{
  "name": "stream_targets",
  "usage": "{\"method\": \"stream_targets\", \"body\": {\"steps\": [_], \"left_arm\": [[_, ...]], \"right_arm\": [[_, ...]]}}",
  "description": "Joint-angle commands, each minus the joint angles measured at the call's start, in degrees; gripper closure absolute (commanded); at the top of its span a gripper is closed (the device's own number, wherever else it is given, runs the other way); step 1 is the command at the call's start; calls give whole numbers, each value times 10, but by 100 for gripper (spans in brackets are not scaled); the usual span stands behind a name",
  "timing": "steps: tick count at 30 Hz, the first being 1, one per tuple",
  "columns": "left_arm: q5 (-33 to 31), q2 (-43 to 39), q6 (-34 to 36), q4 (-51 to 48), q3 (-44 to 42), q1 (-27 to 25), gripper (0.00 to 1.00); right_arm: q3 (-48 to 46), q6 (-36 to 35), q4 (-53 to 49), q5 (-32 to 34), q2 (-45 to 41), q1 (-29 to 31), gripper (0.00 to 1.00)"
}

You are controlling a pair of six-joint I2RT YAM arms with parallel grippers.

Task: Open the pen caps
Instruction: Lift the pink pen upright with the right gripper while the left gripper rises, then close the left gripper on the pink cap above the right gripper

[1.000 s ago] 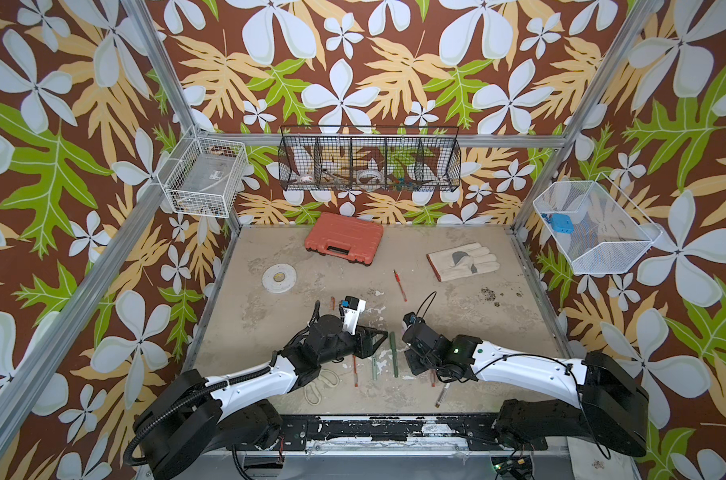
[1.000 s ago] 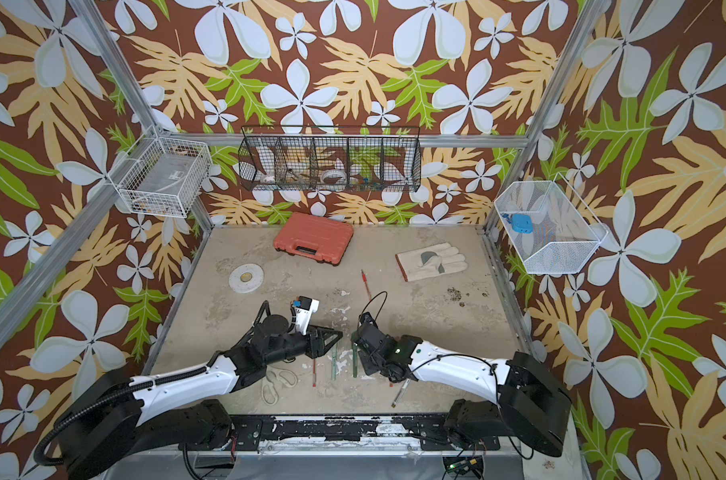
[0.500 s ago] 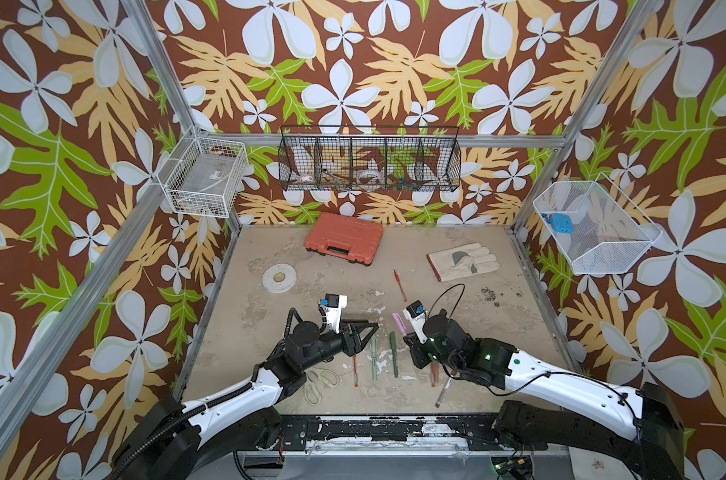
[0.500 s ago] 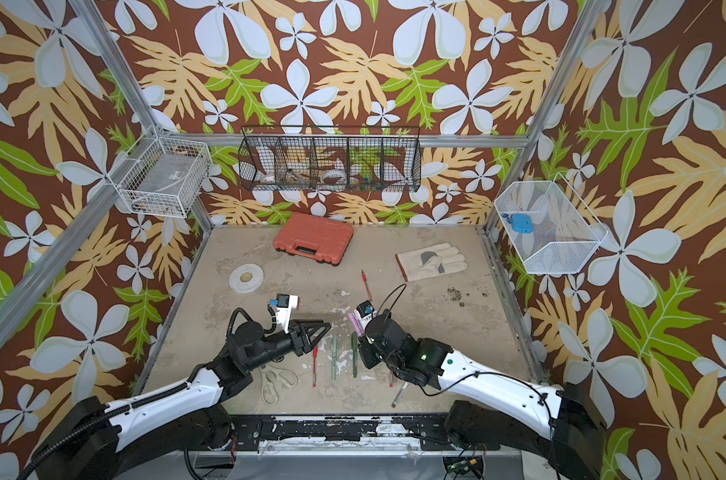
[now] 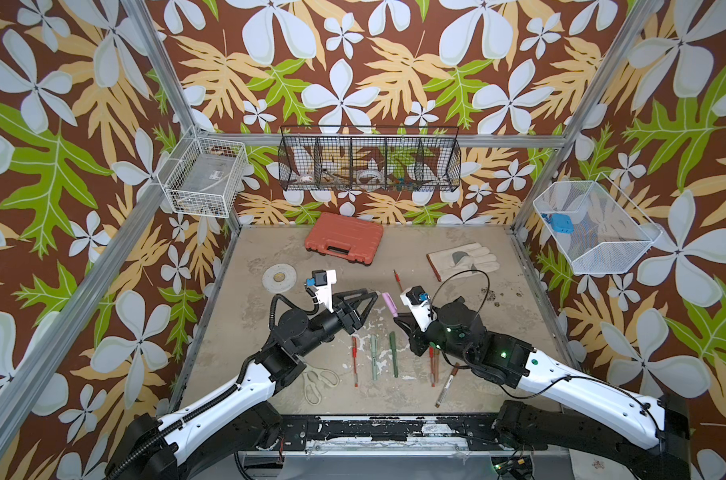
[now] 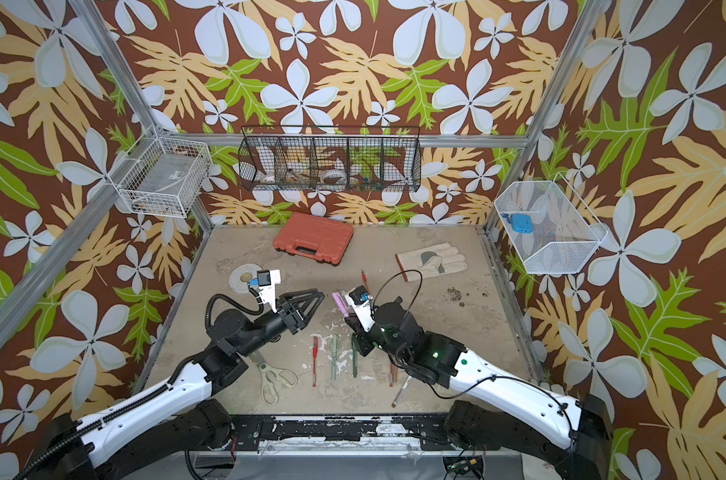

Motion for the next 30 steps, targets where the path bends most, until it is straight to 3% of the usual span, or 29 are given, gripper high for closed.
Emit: {"method": "stream_targets", "body": {"steps": [1, 7, 10, 24, 30], "left_arm": [[4, 15, 17, 1, 19, 1, 44], [49, 4, 59, 38, 5, 2, 43], [42, -3, 62, 57, -20, 2, 43], [78, 12, 68, 78, -42, 2, 45], [94, 16, 53, 92, -41, 2, 52]], "right_arm": [[13, -38, 45, -23, -6, -13, 92], [-7, -44, 105, -107, 1, -59, 93], [-27, -42, 132, -138, 2, -59, 93], [-63, -48, 156, -194, 1, -58, 92], [-71, -50, 166, -206, -6, -54, 93]]}}
